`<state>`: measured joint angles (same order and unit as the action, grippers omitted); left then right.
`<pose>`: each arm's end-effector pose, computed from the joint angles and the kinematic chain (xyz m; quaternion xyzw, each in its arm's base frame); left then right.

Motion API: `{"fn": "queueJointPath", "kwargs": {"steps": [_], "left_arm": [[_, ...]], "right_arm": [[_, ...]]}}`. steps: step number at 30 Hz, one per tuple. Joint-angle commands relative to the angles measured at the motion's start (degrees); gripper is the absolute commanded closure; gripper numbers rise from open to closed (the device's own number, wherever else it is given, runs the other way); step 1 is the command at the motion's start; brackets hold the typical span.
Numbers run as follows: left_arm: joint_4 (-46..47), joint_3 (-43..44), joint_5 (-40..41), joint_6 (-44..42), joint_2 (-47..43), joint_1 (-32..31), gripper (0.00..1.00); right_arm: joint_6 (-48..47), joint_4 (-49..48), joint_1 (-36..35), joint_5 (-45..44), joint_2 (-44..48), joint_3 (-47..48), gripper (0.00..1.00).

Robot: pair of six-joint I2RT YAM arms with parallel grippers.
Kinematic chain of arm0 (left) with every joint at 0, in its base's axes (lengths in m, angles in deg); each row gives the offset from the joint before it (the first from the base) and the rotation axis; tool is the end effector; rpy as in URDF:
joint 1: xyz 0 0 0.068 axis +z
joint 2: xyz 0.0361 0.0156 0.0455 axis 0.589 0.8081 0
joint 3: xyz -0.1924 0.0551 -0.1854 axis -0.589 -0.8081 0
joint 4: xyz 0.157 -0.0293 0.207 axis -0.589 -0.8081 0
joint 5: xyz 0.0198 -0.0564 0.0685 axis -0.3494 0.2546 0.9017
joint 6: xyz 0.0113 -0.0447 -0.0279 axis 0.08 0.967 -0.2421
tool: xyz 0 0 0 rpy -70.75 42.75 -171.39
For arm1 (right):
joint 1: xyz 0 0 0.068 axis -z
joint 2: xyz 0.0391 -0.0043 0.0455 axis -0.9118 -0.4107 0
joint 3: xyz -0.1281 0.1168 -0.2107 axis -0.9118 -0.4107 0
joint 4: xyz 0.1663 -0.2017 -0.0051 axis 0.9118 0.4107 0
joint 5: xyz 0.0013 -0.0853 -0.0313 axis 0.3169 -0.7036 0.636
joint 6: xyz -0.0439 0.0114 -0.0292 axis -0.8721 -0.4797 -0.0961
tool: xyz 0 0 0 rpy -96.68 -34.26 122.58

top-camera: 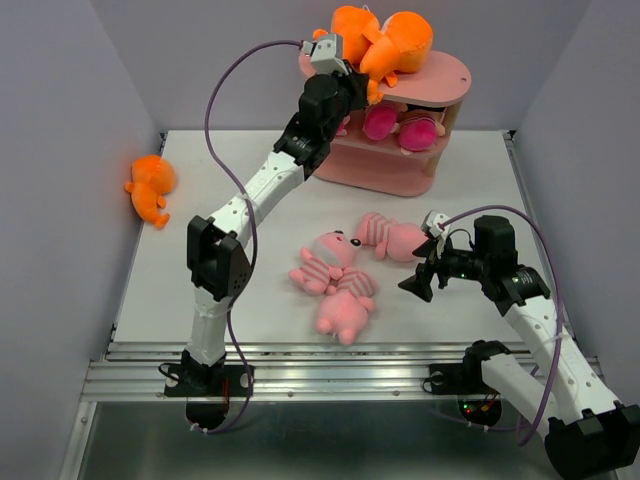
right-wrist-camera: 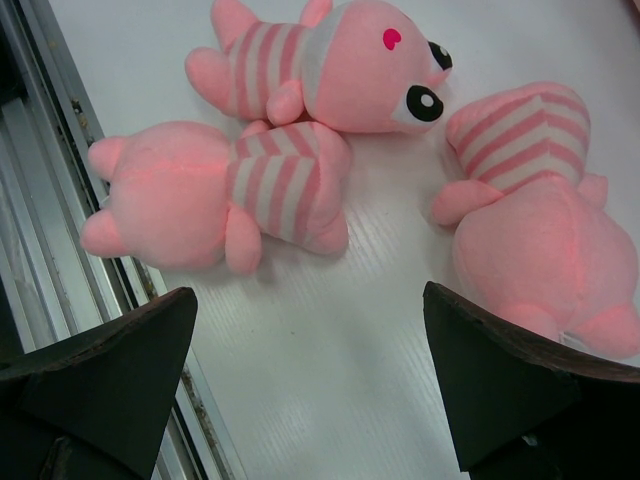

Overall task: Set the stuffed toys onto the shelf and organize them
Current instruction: Place the stuffed toy onto shelf

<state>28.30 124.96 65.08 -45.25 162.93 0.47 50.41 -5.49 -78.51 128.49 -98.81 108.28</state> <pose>0.4025 -0.2815 0.4504 0.0079 0.6035 -0.3416 0.7204 0.1564 0.0616 0.2820 -0.4252 0.7228 0.3030 0.4528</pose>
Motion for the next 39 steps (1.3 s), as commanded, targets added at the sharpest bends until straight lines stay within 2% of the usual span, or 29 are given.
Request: {"fn": "queueJointPath", "kwargs": {"steps": [1,3,4,11,12,13,17,27,30,31,33,34,35,36,38,39], "left_arm": [[3.6,-1.6,0.8,-1.2,-5.1,-0.1,0.76],[3.7,-2.3,0.8,-1.2,-5.5,-0.1,0.7],[3.8,-3.1,0.8,-1.2,-6.0,-0.2,0.64],[4.9,-5.6,0.6,-1.5,-8.8,-0.2,0.45],[4.9,-5.8,0.6,-1.5,-9.1,-0.2,0.37],[4.9,-6.2,0.5,-1.5,-9.4,-0.1,0.34],[5.2,-7.2,-1.3,-1.7,-11.5,-0.1,0.24],[1.9,-11.6,-6.1,-4.7,-18.7,-0.2,0.22],[1.0,-18.4,-2.1,-7.9,-25.2,0.2,0.22],[1.1,-23.4,-1.1,-9.7,-27.4,0.5,0.22],[0.9,-28.7,1.2,-10.2,-34.2,2.7,0.22],[0.8,-34.6,1.5,-10.0,-36.7,3.9,0.22],[0.9,-37.5,2.0,-9.7,-41.6,6.9,0.22],[0.8,-40.7,2.2,-9.2,-44.0,7.0,0.22],[0.4,-49.6,4.1,-6.7,-51.1,13.1,0.22],[0.8,-52.8,4.2,-5.5,-53.1,18.4,0.22]], "right_arm": [[-0.4,-0.2,0.0,0.7,0.3,0.4,0.0],[-0.5,-0.3,0.0,0.7,0.3,0.4,0.0],[-0.5,-0.3,0.0,0.7,0.2,0.4,0.0],[-0.5,-0.2,0.0,0.6,0.0,0.4,0.0],[-0.5,-0.3,0.0,0.5,-0.1,0.4,0.0],[-0.5,-0.2,0.0,0.5,-0.1,0.4,0.0],[-0.7,-0.2,0.0,0.4,-0.1,0.4,0.0],[-2.0,0.6,0.0,0.4,-0.5,0.5,0.0],[-1.9,0.6,0.0,-0.5,-0.4,0.5,0.0],[-1.6,0.4,0.0,-1.3,-0.3,0.5,0.0],[-0.8,-0.6,0.0,-3.0,0.4,0.2,0.0],[-0.4,-0.9,0.0,-3.2,0.8,0.1,0.0],[-0.2,-1.3,0.0,-3.3,1.0,0.0,0.0],[-0.1,-1.3,0.0,-3.2,1.0,0.0,0.0],[-0.1,-1.3,0.0,-2.2,0.7,0.0,0.0],[-0.2,-1.2,0.0,-2.1,0.5,0.1,0.0]]}}
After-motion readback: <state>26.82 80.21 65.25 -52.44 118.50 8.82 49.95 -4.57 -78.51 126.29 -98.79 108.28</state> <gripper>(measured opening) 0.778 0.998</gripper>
